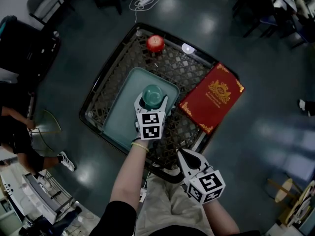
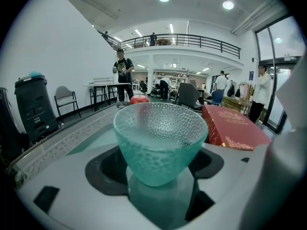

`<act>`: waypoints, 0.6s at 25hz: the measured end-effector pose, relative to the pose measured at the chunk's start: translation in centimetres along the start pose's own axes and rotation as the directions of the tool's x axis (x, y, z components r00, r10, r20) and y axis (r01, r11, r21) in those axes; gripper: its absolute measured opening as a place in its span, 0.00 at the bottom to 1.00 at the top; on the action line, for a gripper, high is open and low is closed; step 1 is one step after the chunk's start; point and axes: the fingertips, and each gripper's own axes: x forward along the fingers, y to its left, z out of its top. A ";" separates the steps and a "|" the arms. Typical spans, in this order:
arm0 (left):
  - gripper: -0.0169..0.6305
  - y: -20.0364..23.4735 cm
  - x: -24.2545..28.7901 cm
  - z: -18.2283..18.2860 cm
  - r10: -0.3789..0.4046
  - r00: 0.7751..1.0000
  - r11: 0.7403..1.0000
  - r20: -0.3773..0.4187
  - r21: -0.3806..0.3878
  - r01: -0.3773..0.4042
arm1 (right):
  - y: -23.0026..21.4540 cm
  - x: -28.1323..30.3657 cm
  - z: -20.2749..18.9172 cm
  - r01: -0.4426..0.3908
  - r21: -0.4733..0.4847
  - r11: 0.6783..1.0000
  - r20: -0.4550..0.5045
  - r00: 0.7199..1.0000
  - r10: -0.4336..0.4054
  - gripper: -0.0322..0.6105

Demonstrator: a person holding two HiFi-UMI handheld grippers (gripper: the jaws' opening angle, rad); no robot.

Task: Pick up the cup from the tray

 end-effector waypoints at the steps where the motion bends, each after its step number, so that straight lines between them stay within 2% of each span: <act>1: 0.59 0.0 0.0 0.0 -0.001 1.000 1.000 0.000 0.002 0.001 | 0.0 0.0 -0.1 0.000 0.000 1.000 0.000 1.000 0.000 0.05; 15: 0.59 -0.4 -2.9 1.2 -0.022 1.000 0.999 0.017 -0.024 0.023 | 1.7 -1.2 0.7 0.011 -0.024 1.000 0.024 1.000 -0.010 0.05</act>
